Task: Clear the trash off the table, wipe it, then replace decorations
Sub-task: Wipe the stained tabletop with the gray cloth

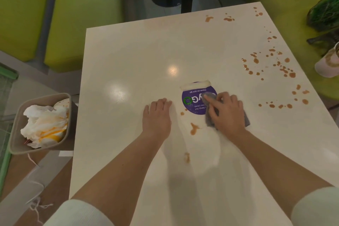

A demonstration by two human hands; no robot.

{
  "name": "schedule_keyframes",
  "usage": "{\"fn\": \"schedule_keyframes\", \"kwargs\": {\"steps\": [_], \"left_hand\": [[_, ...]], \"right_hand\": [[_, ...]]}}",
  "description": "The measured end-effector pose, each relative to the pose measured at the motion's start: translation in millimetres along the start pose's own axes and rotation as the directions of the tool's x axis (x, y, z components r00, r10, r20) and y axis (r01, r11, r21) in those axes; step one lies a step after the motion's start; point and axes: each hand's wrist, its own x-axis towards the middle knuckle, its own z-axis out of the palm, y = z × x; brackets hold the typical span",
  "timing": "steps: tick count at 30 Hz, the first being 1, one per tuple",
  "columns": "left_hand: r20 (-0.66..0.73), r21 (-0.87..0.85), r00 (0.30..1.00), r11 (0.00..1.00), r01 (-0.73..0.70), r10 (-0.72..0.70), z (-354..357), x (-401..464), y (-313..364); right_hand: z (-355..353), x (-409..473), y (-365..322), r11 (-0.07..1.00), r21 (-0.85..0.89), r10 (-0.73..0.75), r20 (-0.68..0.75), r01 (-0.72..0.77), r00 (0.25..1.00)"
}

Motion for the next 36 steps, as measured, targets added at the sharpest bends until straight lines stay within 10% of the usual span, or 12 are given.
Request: {"fn": "schedule_keyframes", "kwargs": {"steps": [3, 9, 15, 21, 26, 29, 36], "left_hand": [[0.01, 0.002, 1.0, 1.0, 0.005, -0.005, 0.9, -0.1, -0.3], [0.008, -0.003, 1.0, 1.0, -0.007, 0.007, 0.2, -0.8, -0.2], [0.007, -0.013, 1.0, 1.0, 0.003, -0.003, 1.0, -0.8, 0.8], [-0.013, -0.044, 1.0, 0.999, 0.002, -0.003, 2.3, -1.1, 0.4], [-0.01, -0.057, 1.0, 0.998, -0.001, 0.0, 2.1, -0.7, 0.1], [-0.003, -0.063, 1.0, 0.998, -0.002, 0.002, 1.8, -1.5, -1.4], [-0.013, -0.081, 1.0, 0.996, -0.029, 0.028, -3.1, -2.6, -4.0]], "right_hand": [[4.7, 22.5, -10.5, 0.982, 0.018, 0.186, -0.017, -0.186, 0.982], [7.6, -12.1, -19.8, 0.988, 0.041, -0.149, 0.012, 0.148, 0.989], [12.4, 14.2, -21.5, 0.989, 0.005, 0.145, 0.095, -0.146, 0.985], [13.7, -9.2, -8.0, 0.967, 0.086, -0.251, 0.213, 0.238, 0.944], [9.7, 23.3, -15.7, 0.942, 0.302, 0.112, 0.129, -0.147, 0.985], [4.1, 12.1, -51.6, 0.908, 0.419, -0.063, 0.162, -0.011, 0.985], [11.4, 2.9, -3.1, 0.985, -0.005, -0.16, 0.341, 0.172, 0.926]]}}
